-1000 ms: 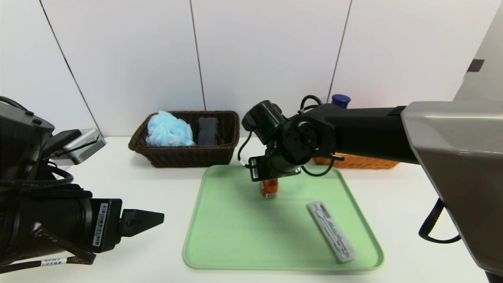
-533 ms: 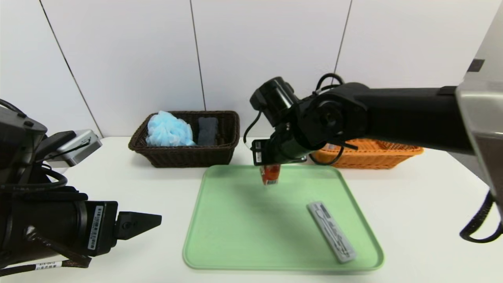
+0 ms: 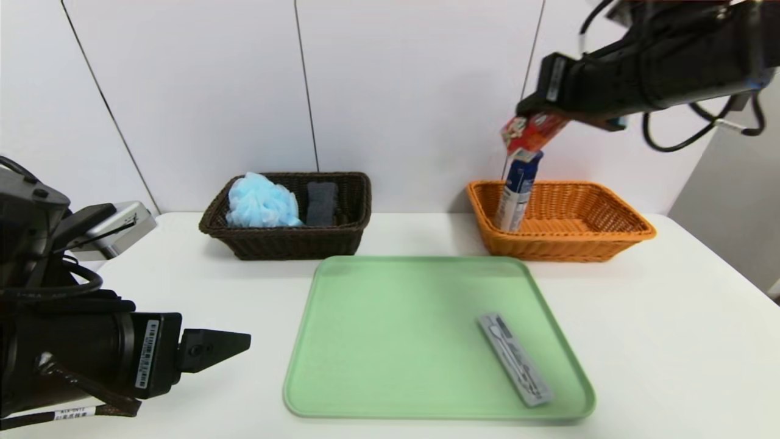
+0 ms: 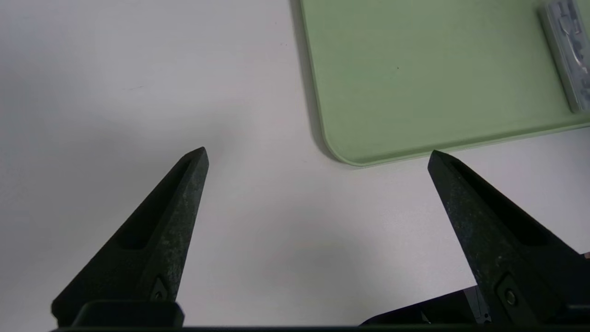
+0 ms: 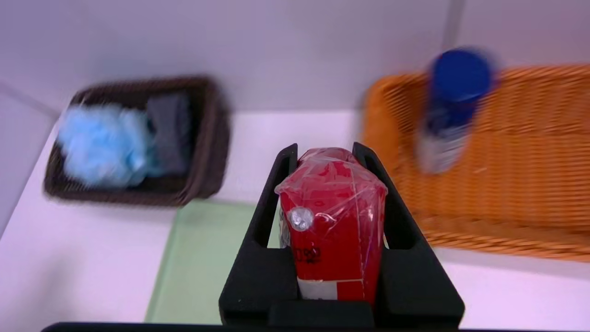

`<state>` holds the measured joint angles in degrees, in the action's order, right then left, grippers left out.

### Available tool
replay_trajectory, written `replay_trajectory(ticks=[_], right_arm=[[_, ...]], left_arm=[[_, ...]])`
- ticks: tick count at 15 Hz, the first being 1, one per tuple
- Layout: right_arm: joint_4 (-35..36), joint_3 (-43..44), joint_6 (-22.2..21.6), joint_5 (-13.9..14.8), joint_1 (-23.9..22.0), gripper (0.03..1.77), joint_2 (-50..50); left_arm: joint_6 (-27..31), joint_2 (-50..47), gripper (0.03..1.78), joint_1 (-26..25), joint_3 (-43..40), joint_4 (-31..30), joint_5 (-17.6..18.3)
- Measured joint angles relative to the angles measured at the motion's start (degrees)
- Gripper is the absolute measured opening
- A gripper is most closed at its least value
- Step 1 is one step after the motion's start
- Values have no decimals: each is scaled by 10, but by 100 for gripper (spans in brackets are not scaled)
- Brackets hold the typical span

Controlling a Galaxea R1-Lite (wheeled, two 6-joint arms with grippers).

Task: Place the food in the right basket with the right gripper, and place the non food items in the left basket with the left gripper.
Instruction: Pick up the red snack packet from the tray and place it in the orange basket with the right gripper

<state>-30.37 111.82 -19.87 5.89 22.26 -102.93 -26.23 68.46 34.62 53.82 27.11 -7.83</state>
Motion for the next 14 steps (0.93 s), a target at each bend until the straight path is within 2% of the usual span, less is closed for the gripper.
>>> replay_trajectory(ticks=[4, 6, 9, 11, 14], right_arm=[[5, 0, 14, -34, -150, 39, 34], [4, -2, 14, -47, -207, 39, 26], [-6, -15, -3, -72, -243, 39, -12], [-6, -20, -18, -75, -253, 39, -49], [5, -19, -19, -71, -257, 39, -114]], left_arm=[[0, 3, 169, 0, 1, 0, 0], [0, 3, 169, 0, 1, 0, 0], [0, 4, 169, 0, 0, 0, 0], [0, 3, 169, 0, 0, 0, 0], [-1, 2, 169, 0, -1, 0, 0]])
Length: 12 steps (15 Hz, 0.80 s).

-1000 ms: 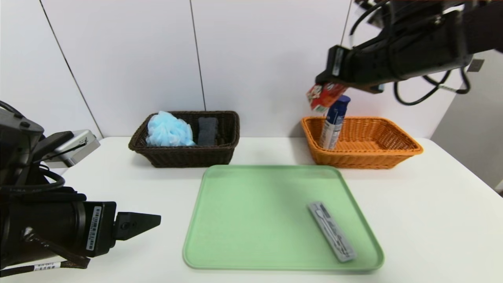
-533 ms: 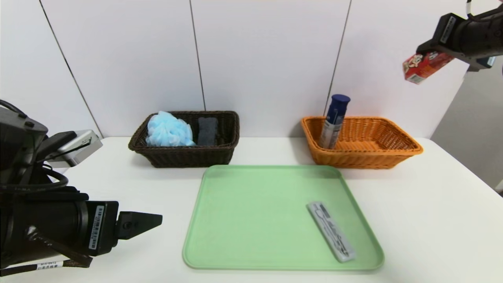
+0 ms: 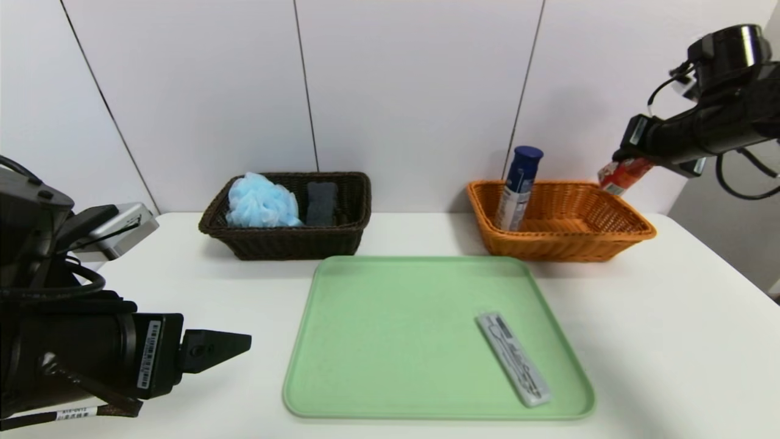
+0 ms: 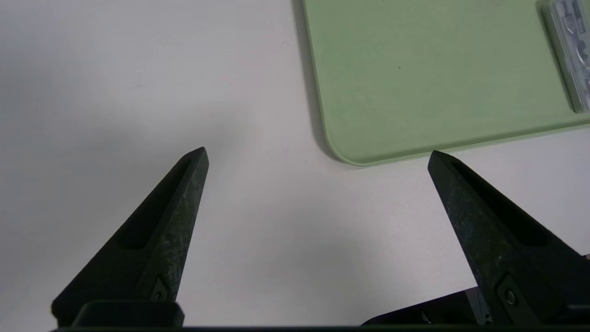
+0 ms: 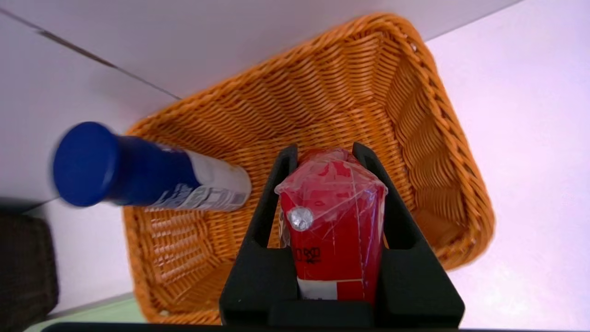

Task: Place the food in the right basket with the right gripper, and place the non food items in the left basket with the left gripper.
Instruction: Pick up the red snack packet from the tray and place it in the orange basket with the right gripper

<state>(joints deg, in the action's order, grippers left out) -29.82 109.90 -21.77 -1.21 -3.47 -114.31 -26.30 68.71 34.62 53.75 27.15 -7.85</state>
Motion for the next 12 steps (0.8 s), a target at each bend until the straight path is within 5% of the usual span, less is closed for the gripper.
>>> replay_trajectory(ticks=[12], right_arm=[[56, 17, 33, 32, 29, 39, -155]], left_arm=[[-1, 14, 169, 0, 1, -9, 5]])
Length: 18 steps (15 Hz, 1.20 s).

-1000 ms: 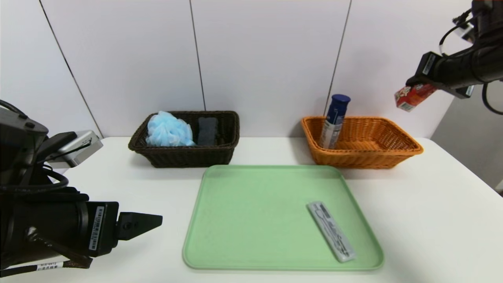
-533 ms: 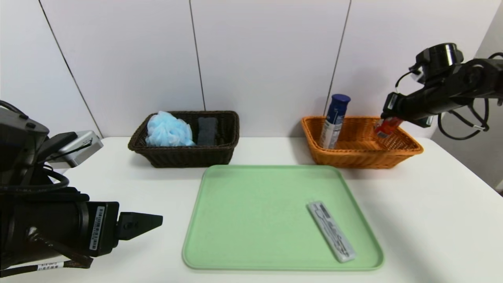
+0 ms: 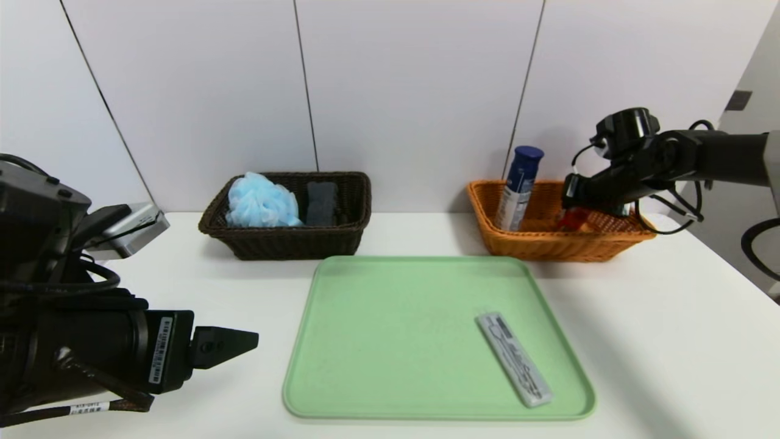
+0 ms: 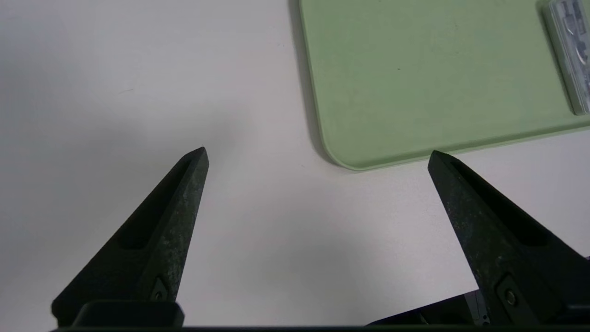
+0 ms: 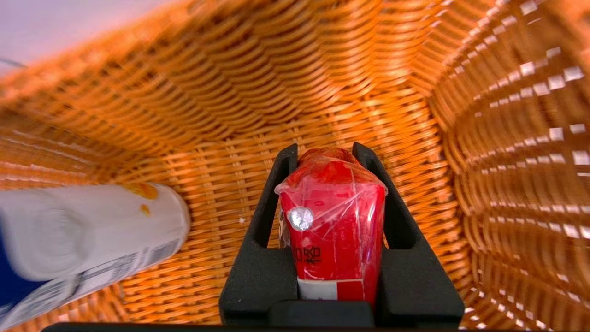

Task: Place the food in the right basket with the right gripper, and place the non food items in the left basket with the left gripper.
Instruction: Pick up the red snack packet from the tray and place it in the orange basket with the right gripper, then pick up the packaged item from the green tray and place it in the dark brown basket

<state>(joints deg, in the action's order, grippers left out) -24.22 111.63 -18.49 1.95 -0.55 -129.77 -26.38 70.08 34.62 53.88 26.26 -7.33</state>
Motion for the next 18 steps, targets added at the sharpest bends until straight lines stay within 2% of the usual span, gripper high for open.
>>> replay_trajectory(ticks=[1, 4, 8, 14, 16, 18], right_arm=[[2, 0, 8, 10, 1, 47, -5], [25, 0, 14, 13, 0, 87, -14], [31, 0, 20, 13, 1, 121, -7], [6, -1, 27, 13, 10, 148, 110], [-31, -9, 26, 9, 13, 153, 171], [-99, -43, 27, -2, 20, 157, 243]], left_arm=[[0, 2, 169, 0, 0, 0, 0], [0, 8, 169, 0, 3, 0, 0], [0, 10, 169, -1, 4, 0, -1], [-9, 15, 169, 0, 28, -8, 1], [-29, 35, 169, 3, 83, 10, 2], [-52, 75, 169, 14, 182, 60, 1]])
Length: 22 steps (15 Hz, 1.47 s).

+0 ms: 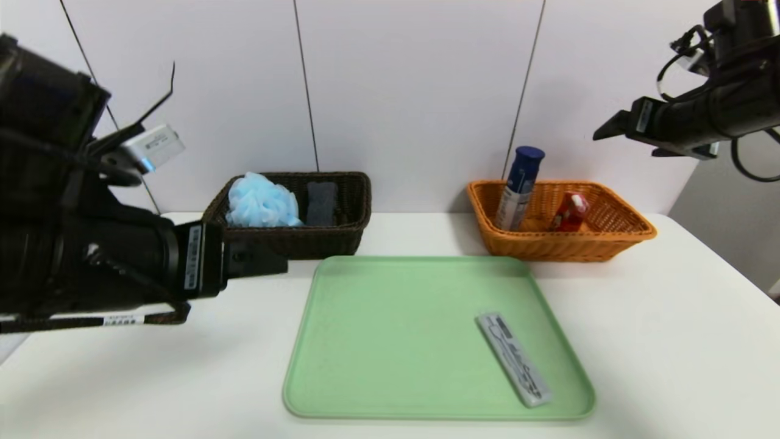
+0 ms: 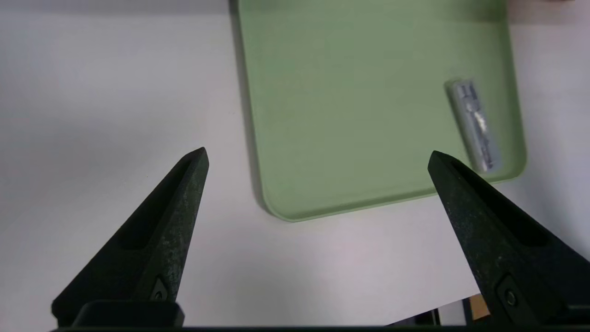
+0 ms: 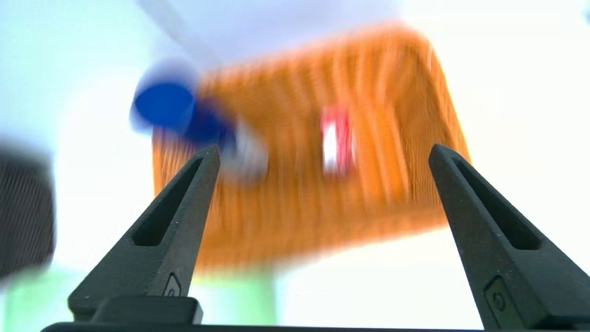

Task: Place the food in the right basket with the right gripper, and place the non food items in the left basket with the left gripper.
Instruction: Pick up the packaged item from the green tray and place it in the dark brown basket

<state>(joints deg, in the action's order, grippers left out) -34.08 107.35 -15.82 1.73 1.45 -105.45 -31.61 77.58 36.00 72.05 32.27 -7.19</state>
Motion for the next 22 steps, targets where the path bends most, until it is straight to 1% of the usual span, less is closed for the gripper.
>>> replay_trajectory(ticks=[2, 3, 5, 6, 8, 10, 11, 13, 17, 18, 19, 21, 22], right_arm=[[-54, -68, 5, -27, 10, 160, 69], [-68, -106, 12, -40, 13, 162, 100], [-77, -179, 39, -51, 19, 164, 154], [-77, -207, 49, -52, 20, 165, 178], [-67, -252, 53, -51, 21, 166, 220], [-41, -293, 54, -50, 21, 167, 252], [-26, -310, 54, -49, 21, 168, 263], [-8, -343, 53, -48, 21, 168, 284], [-6, -396, 54, -48, 21, 169, 313], [-5, -406, 54, -49, 21, 169, 318], [-5, -413, 54, -49, 21, 169, 322], [-4, -418, 52, -48, 21, 169, 325], [-4, -419, 51, -48, 21, 169, 326]], left_arm=[[-22, 64, 169, 17, 130, 68, -1], [-28, 100, 169, 26, 195, 102, -1], [-34, 192, 169, 52, 314, 162, -10], [-31, 236, 169, 70, 353, 177, -21], [-24, 325, 169, 118, 396, 162, -55], [-23, 399, 169, 166, 415, 121, -83], [-29, 425, 169, 184, 419, 100, -93], [-64, 465, 169, 216, 423, 58, -101], [-139, 495, 169, 234, 424, 15, -95], [-156, 497, 169, 239, 424, -3, -94], [-164, 499, 169, 243, 424, -22, -95], [-161, 500, 169, 251, 423, -31, -100], [-154, 502, 169, 257, 423, -32, -111]])
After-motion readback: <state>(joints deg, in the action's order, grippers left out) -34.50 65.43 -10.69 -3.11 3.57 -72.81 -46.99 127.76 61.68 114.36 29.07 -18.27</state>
